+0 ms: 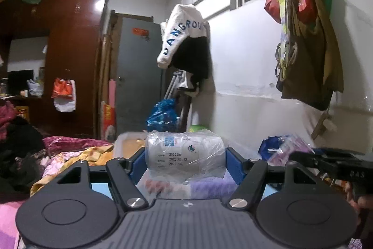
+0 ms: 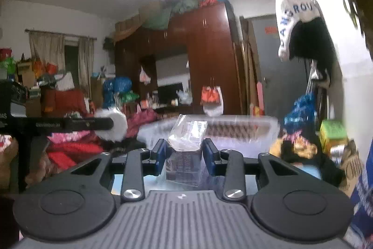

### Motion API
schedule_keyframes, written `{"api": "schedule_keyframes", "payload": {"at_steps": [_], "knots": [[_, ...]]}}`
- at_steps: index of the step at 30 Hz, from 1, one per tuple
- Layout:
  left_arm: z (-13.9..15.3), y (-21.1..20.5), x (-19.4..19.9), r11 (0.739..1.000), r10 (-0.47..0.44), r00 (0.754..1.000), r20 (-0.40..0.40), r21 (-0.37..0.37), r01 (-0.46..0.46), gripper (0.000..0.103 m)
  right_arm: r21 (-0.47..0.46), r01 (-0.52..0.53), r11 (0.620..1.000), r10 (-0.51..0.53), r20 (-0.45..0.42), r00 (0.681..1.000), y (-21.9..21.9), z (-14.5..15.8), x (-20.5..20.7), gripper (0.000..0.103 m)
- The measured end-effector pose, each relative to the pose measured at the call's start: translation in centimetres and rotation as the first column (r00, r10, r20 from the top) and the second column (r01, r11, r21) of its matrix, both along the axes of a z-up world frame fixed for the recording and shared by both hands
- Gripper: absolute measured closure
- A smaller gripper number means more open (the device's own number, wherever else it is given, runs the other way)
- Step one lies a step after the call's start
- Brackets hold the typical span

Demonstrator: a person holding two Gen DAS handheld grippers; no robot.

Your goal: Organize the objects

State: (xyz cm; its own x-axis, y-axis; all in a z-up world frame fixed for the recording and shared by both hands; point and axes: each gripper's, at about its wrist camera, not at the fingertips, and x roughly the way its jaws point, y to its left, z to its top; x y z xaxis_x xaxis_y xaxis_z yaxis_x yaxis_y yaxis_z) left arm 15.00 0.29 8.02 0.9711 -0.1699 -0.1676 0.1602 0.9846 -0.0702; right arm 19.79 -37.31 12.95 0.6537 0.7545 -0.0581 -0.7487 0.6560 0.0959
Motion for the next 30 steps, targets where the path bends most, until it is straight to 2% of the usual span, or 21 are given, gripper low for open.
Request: {"api": "schedule_keyframes", "payload": {"at_steps": [2,5,7,9,12,16,20,23,27,29,30], "knots": [[1.7,-0.2,3.2,1.000,-0.004,0.999,-0.046,-0.012,0.003,0.030,-0.005,0.006,1.000,-0.006,0.007,1.000,0.8,2.3,1.9,0.065],[2.5,-0.7,9.2,1.000,0.002,0.988,-0.157,-0.014,-0.004,0.030,-0.058,0.075,0.995,-0.077,-0.026,0.997,3.2,4.7,6.4,0.065],[2.2,-0.6,13.5,0.999,0.023,0.968,-0.250,-0.038,-0.034,0.030,-0.106,0.110,0.988,-0.121,-0.103,0.987,5.0,5.3,10.8,0.065],[1.5,-0.4,16.6,0.997,0.039,0.952,-0.303,-0.051,-0.057,0.030,-0.133,0.135,0.982,-0.157,-0.171,0.973,6.2,5.0,14.1,0.065],[0.2,0.0,19.7,0.991,0.089,0.923,-0.374,-0.056,-0.118,0.030,-0.175,0.183,0.967,-0.218,-0.214,0.952,7.4,4.1,17.4,0.065],[-0.9,-0.2,21.0,0.992,0.095,0.916,-0.391,-0.044,-0.122,0.030,-0.216,0.197,0.956,-0.246,-0.229,0.942,8.2,2.7,18.8,0.065],[-1.3,-0.2,21.2,0.992,0.109,0.920,-0.376,-0.017,-0.124,0.030,-0.226,0.199,0.954,-0.251,-0.230,0.940,8.0,2.1,19.0,0.065],[-1.4,0.1,21.4,0.990,0.117,0.919,-0.378,-0.035,-0.140,0.030,-0.231,0.179,0.956,-0.234,-0.240,0.942,8.5,2.0,19.0,0.065],[-1.4,0.3,21.3,0.992,0.091,0.922,-0.377,-0.047,-0.117,0.029,-0.222,0.152,0.963,-0.207,-0.255,0.945,8.9,2.2,19.3,0.064],[-1.3,0.6,21.1,0.989,0.116,0.922,-0.369,-0.042,-0.141,0.028,-0.246,0.134,0.960,-0.199,-0.265,0.943,9.3,1.8,19.8,0.060],[-1.1,0.7,20.9,0.988,0.129,0.922,-0.364,-0.036,-0.153,0.026,-0.258,0.139,0.956,-0.207,-0.260,0.943,9.5,1.7,19.7,0.047]]}}
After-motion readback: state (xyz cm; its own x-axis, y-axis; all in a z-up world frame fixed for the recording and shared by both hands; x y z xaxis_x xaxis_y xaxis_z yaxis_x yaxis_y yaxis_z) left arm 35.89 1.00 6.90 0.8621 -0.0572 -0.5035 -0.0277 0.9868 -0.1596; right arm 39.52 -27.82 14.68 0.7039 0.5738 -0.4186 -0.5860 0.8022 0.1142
